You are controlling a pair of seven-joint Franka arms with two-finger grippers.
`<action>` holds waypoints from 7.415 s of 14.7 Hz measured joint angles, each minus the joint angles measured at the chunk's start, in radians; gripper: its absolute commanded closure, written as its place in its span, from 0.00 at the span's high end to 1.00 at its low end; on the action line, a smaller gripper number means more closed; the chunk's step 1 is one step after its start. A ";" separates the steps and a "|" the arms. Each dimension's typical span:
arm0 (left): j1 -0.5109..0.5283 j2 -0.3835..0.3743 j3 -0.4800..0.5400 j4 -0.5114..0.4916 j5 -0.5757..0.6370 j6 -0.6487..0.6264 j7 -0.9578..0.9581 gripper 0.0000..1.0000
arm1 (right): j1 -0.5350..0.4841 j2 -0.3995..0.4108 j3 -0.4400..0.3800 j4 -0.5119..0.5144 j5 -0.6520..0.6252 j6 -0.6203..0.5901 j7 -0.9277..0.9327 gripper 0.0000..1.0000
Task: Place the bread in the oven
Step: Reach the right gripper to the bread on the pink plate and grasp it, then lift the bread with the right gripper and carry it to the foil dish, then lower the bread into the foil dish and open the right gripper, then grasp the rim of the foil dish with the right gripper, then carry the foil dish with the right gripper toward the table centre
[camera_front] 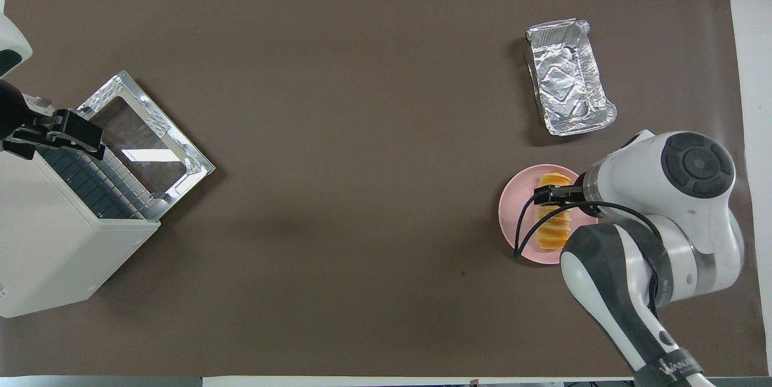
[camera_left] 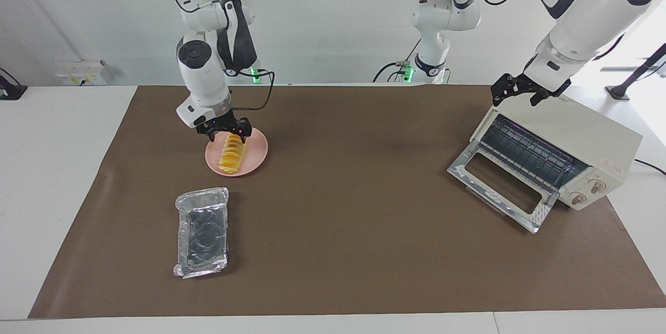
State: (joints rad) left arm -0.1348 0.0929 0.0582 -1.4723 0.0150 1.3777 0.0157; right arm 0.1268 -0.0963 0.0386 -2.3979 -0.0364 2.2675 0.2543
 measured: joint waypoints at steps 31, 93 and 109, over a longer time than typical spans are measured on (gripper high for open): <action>0.000 0.000 0.000 0.000 0.000 0.000 0.000 1.00 | -0.015 0.095 -0.008 0.287 0.006 -0.153 -0.041 0.00; 0.000 0.000 0.000 0.000 0.000 0.000 0.000 1.00 | -0.186 0.735 -0.013 0.931 -0.004 -0.010 -0.573 0.00; 0.000 0.000 0.000 0.000 0.000 0.000 0.000 1.00 | 0.270 0.616 0.046 1.186 0.075 -0.548 0.076 0.00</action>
State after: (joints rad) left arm -0.1348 0.0929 0.0582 -1.4723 0.0151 1.3777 0.0157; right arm 0.3968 0.5193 0.0842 -1.2122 0.0390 1.7194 0.3308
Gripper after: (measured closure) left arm 0.000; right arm 0.982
